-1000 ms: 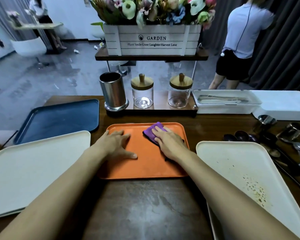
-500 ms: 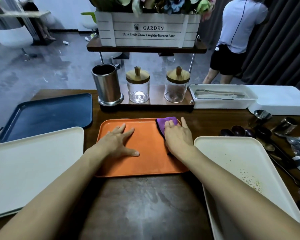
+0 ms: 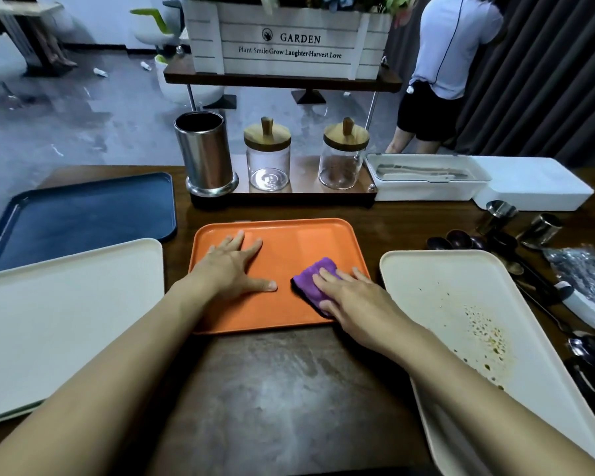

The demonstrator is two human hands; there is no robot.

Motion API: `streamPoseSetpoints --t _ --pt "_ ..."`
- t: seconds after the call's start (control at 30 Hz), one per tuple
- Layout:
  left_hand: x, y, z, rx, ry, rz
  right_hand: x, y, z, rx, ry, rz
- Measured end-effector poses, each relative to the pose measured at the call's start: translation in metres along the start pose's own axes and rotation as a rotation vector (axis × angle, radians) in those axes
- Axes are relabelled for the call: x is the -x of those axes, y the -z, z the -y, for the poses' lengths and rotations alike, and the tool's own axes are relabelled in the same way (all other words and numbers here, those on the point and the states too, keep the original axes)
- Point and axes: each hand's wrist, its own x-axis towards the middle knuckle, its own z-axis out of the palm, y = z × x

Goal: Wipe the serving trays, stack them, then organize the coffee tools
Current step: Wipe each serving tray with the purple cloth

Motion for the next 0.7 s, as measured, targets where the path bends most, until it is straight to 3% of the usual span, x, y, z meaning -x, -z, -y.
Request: streamPoseSetpoints --t 0.13,0.3,0.47,0.7 --pt "0.008 0.001 -0.002 -0.001 -0.004 -0.042 0.006 0.021 -0.003 -0.065 0.072 0.067" --pt "0.042 -0.003 0.007 -0.273 -0.032 -0.084 0.017 0.022 -0.010 -0.044 0.080 0.040" --pt "0.077 0.008 0.034 -0.042 0.024 0.163 0.014 0.012 -0.016 -0.088 0.080 0.062" --pt "0.077 0.006 0.030 -0.051 0.013 0.139 0.001 0.006 0.024 -0.076 0.253 0.078"
